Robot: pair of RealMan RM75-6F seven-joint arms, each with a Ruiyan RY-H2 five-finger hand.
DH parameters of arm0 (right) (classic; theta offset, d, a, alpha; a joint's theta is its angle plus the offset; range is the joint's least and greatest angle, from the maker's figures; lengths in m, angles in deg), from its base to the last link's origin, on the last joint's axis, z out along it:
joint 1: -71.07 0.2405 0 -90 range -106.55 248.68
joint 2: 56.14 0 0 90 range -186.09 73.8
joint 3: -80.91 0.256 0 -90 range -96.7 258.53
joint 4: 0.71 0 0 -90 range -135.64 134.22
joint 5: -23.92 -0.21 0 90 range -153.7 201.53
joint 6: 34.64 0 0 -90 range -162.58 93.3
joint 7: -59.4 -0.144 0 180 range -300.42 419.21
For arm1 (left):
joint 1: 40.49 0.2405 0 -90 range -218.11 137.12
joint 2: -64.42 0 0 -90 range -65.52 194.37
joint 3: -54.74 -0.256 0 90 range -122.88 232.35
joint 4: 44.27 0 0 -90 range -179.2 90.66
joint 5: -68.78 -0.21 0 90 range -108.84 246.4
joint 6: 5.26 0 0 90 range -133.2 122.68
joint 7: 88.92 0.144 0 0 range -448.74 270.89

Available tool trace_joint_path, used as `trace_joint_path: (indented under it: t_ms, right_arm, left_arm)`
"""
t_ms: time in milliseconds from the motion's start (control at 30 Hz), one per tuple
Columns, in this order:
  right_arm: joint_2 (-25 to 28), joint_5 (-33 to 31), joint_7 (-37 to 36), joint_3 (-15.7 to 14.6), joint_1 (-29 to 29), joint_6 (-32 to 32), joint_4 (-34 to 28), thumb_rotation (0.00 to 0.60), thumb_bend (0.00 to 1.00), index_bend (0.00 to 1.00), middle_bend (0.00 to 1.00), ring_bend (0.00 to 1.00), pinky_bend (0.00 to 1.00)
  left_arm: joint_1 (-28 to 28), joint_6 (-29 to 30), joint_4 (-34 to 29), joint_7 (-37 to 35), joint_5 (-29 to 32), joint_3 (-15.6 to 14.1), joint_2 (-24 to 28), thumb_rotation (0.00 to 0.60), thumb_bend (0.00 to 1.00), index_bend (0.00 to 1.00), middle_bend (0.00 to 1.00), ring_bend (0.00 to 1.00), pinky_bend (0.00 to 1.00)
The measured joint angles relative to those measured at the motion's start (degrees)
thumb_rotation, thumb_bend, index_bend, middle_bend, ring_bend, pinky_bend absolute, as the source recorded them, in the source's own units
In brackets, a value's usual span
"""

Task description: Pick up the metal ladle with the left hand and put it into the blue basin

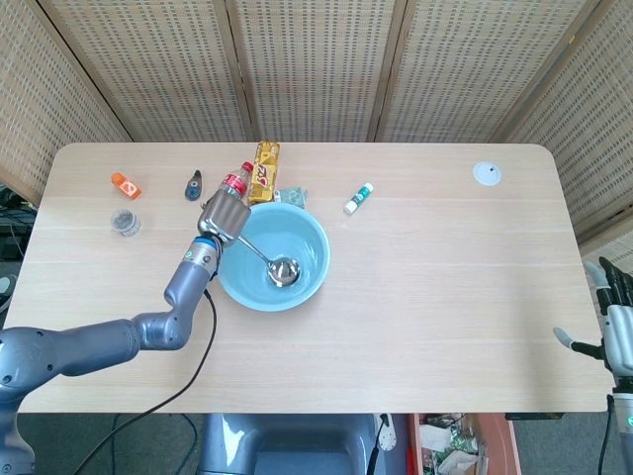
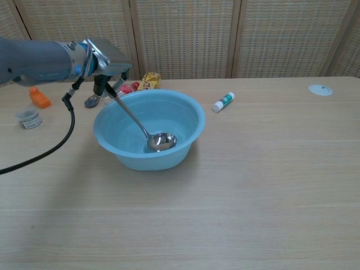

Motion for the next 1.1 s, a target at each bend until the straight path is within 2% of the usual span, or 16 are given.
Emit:
trace_joint_path:
  t_ms: [233, 567, 800, 1100]
  right_arm:
    - [0.2, 0.1, -0.8, 0.0, -0.2, 0.2, 0.2, 0.6, 0.0, 0.0, 0.0, 0.0, 0.0]
    - [0.3, 0.1, -0.8, 0.0, -0.2, 0.4, 0.1, 0.6, 0.0, 0.0, 0.0, 0.0, 0.0]
    - [0.3, 0.3, -0.8, -0.1, -0.3, 0.4, -0.1, 0.6, 0.0, 0.0, 0.0, 0.0, 0.0]
    - [0.3, 0.7, -0.2, -0.3, -0.3, 0.7, -0.6, 0.6, 0.0, 0.0, 0.0, 0.0, 0.0]
  left_arm:
    - [-0.9, 1.0, 1.5, 2.3, 2.8, -0.7, -2.5, 0.6, 0.57, 0.89, 1.0, 0.93, 0.99]
    - [-0.9, 1.2, 1.9, 2.4, 3.7, -0.7, -3.2, 0.6, 0.58, 0.9, 1.0, 0.93, 0.99]
    - [-0.2, 0.8, -0.5, 0.0, 4.6, 0.6, -1.5, 0.6, 0.58, 0.91, 1.0, 0.93, 0.99]
    - [0.9, -0.1, -5.3, -5.0, 4.7, 1.8, 3.1, 0.6, 0.58, 0.93, 1.0, 0.93, 0.99]
